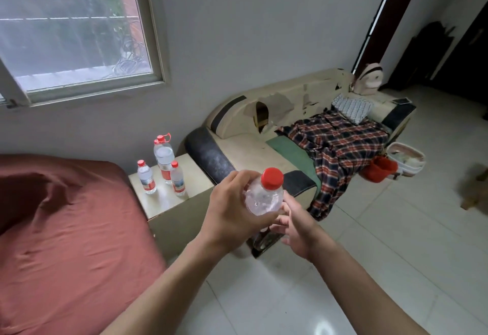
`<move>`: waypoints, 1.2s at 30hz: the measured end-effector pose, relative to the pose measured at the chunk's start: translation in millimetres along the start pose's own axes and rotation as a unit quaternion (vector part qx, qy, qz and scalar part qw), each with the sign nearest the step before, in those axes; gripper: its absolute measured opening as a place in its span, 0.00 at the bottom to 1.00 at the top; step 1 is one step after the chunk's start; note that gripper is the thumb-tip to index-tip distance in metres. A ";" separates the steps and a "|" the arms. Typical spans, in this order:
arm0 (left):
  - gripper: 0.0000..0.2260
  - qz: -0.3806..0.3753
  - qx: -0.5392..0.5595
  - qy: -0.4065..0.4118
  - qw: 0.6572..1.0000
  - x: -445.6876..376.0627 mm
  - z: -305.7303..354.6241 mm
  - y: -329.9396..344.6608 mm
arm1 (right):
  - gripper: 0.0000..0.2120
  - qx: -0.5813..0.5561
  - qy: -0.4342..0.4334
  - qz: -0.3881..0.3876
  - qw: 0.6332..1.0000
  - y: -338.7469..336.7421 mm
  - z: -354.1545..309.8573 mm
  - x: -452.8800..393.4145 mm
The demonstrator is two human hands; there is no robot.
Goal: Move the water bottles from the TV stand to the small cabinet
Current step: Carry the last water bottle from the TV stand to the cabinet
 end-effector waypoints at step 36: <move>0.28 0.086 -0.113 -0.136 0.980 -231.2 -329.7 31.1 | 0.24 0.091 0.041 -0.052 0.994 30.0 -291.9 -345.5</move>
Point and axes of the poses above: each hand's wrist, its own x-axis away from the middle knuckle, its own y-axis out of the palm, z = x × y, the point moved 2 cm from there along -x, towards the middle knuckle, and after that the axes turned 15 degrees about y, right-handed, at the moved point
